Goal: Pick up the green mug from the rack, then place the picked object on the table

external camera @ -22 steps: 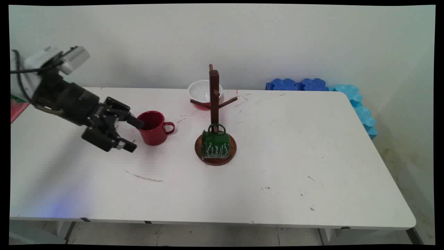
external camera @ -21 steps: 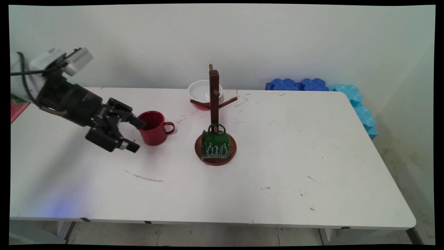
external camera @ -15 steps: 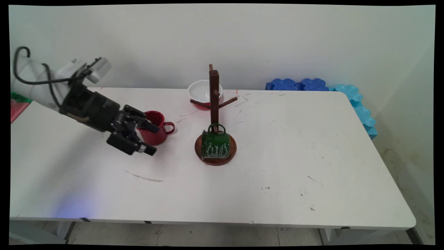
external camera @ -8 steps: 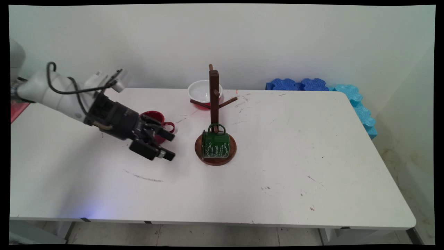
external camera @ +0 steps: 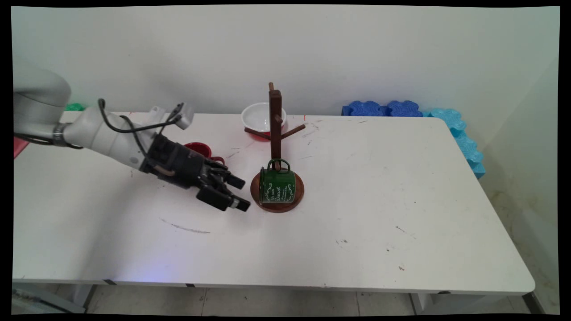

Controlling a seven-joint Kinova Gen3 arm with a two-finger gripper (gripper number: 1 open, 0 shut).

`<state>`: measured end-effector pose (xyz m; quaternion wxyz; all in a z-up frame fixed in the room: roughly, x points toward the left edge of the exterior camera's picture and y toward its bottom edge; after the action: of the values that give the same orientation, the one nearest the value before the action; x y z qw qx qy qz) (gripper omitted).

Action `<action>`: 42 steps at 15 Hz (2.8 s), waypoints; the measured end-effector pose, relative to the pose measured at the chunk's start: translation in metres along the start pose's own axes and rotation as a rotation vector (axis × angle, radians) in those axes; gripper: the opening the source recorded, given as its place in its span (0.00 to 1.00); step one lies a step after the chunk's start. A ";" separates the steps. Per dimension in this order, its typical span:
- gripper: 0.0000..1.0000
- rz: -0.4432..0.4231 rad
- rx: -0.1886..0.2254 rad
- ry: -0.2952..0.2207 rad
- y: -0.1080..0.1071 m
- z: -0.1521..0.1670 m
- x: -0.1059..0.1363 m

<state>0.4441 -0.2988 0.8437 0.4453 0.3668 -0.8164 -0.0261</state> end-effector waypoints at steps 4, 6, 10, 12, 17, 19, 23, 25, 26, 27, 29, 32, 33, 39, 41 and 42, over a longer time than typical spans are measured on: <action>1.00 -0.029 0.006 0.018 -0.002 0.022 0.002; 1.00 -0.037 0.009 0.023 -0.003 0.029 0.003; 1.00 -0.052 0.015 0.029 -0.005 0.043 0.004; 1.00 -0.057 0.017 0.030 -0.006 0.050 0.004; 1.00 -0.066 0.020 0.028 -0.007 0.060 0.005; 1.00 -0.069 0.020 0.027 -0.007 0.063 0.005; 1.00 -0.075 0.021 0.027 -0.008 0.067 0.006; 1.00 -0.077 0.021 0.027 -0.009 0.068 0.007; 1.00 -0.078 0.022 0.028 -0.009 0.069 0.008; 1.00 -0.079 0.022 0.028 -0.009 0.069 0.008; 1.00 -0.082 0.022 0.030 -0.010 0.070 0.009; 0.00 -0.087 0.023 0.034 -0.010 0.072 0.011; 0.00 -0.088 0.023 0.035 -0.010 0.072 0.011; 0.00 -0.095 0.024 0.036 -0.011 0.072 0.013; 0.00 -0.097 0.024 0.036 -0.010 0.072 0.014; 0.00 -0.098 0.024 0.036 -0.010 0.072 0.014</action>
<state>0.3918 -0.3352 0.8068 0.4536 0.4121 -0.7896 -0.0315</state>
